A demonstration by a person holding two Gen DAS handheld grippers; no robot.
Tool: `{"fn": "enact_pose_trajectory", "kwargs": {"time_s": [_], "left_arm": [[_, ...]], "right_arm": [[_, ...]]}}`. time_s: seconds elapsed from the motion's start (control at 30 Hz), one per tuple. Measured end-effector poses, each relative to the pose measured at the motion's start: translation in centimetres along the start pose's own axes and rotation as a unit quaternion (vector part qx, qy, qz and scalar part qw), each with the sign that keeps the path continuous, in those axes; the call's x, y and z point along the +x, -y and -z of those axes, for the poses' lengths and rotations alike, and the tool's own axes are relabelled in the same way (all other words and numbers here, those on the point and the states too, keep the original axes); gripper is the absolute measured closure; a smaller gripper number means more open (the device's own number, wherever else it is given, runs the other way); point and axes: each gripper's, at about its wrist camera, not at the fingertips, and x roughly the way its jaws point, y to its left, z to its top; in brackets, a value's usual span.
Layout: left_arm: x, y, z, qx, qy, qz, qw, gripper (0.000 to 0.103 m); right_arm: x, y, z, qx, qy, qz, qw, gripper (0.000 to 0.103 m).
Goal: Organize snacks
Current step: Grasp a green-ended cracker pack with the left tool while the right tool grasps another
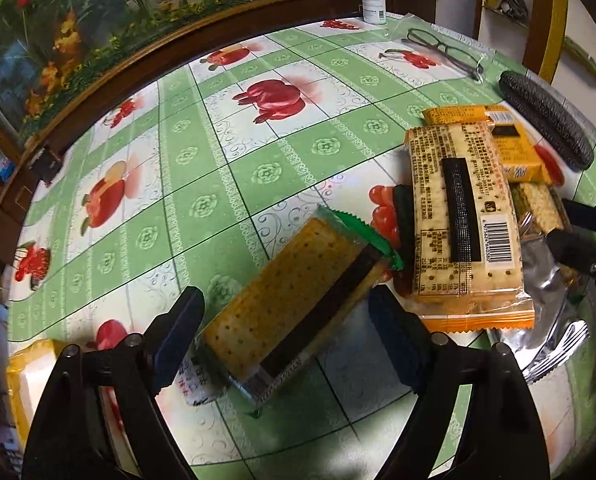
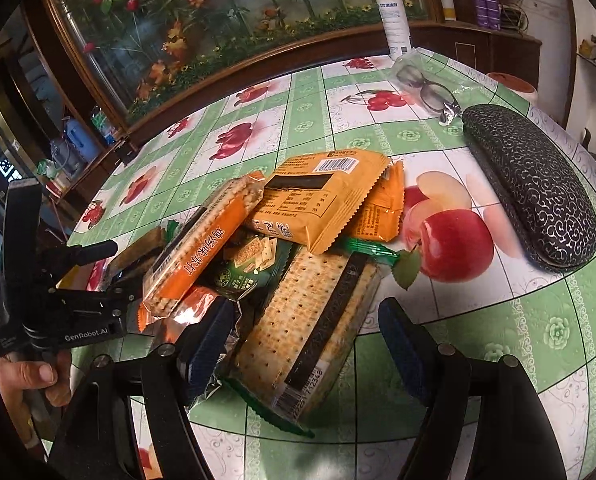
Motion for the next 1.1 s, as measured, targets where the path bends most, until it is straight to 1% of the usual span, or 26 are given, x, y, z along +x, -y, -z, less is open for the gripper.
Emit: {"fn": "enact_pose_trajectory", "kwargs": {"time_s": [0.07,0.13,0.23,0.3,0.37,0.47,0.6,0.73,0.83,0.87,0.9,0.93,0.97,1.0,1.07,1.1], "left_arm": [[0.1,-0.5,0.1,-0.018,-0.001,0.017,0.9997,0.018],[0.0,-0.5,0.6,-0.027,0.002,0.024,0.9993,0.019],[-0.6,-0.2,1.5,-0.036,0.009,0.036,0.9987,0.033],[-1.2,0.1,2.0,-0.04,0.008,0.044,0.9982,0.054],[-1.7,0.7,2.6,-0.038,0.003,0.049,0.9981,0.057],[-2.4,1.5,3.5,-0.034,0.001,0.046,0.9984,0.057],[-2.9,1.2,4.4,-0.064,0.006,0.047,0.9969,0.058],[-3.6,0.7,5.1,-0.088,0.013,0.044,0.9951,0.058],[-3.0,0.6,5.3,-0.096,-0.003,0.036,0.9947,0.056],[-3.0,0.7,5.2,-0.093,-0.002,0.026,0.9953,0.049],[-2.8,0.8,5.0,-0.089,-0.006,0.013,0.9959,0.038],[-2.6,0.9,4.8,-0.084,-0.009,0.001,0.9964,0.032],[-2.4,1.0,4.5,-0.08,-0.012,-0.009,0.9967,0.024],[-2.2,1.0,4.3,-0.08,-0.012,-0.014,0.9967,0.021],[-1.9,0.8,3.9,-0.085,-0.01,-0.009,0.9963,0.021],[-1.7,0.6,3.8,-0.091,-0.006,-0.005,0.9958,0.021]], "right_arm": [[0.2,-0.1,-0.1,-0.006,0.001,0.005,1.0,0.026],[0.3,-0.4,-0.1,-0.02,0.002,0.017,1.0,0.027],[0.4,-0.6,0.0,-0.046,0.0,0.039,0.998,0.032],[0.4,-0.8,0.2,-0.066,-0.001,0.05,0.997,0.042],[0.2,-0.9,0.3,-0.079,-0.001,0.059,0.995,0.044],[-0.4,-0.7,0.7,-0.092,0.0,0.061,0.994,0.048],[-1.2,0.1,1.0,-0.082,0.003,0.047,0.996,0.053],[-2.1,0.9,1.2,-0.069,0.01,0.032,0.997,0.054],[-2.2,1.2,1.5,-0.065,0.006,0.033,0.997,0.054],[-2.1,1.3,1.6,-0.066,0.004,0.034,0.997,0.054],[-2.1,1.4,1.6,-0.065,0.005,0.033,0.997,0.054],[-2.1,1.3,1.6,-0.066,0.004,0.035,0.997,0.053],[-2.0,1.2,1.6,-0.067,0.004,0.038,0.997,0.053],[-1.9,1.1,1.6,-0.07,0.004,0.045,0.997,0.052],[-1.5,1.1,1.8,-0.072,0.0,0.048,0.996,0.05],[-1.5,1.0,1.9,-0.075,0.005,0.05,0.996,0.052]]}}
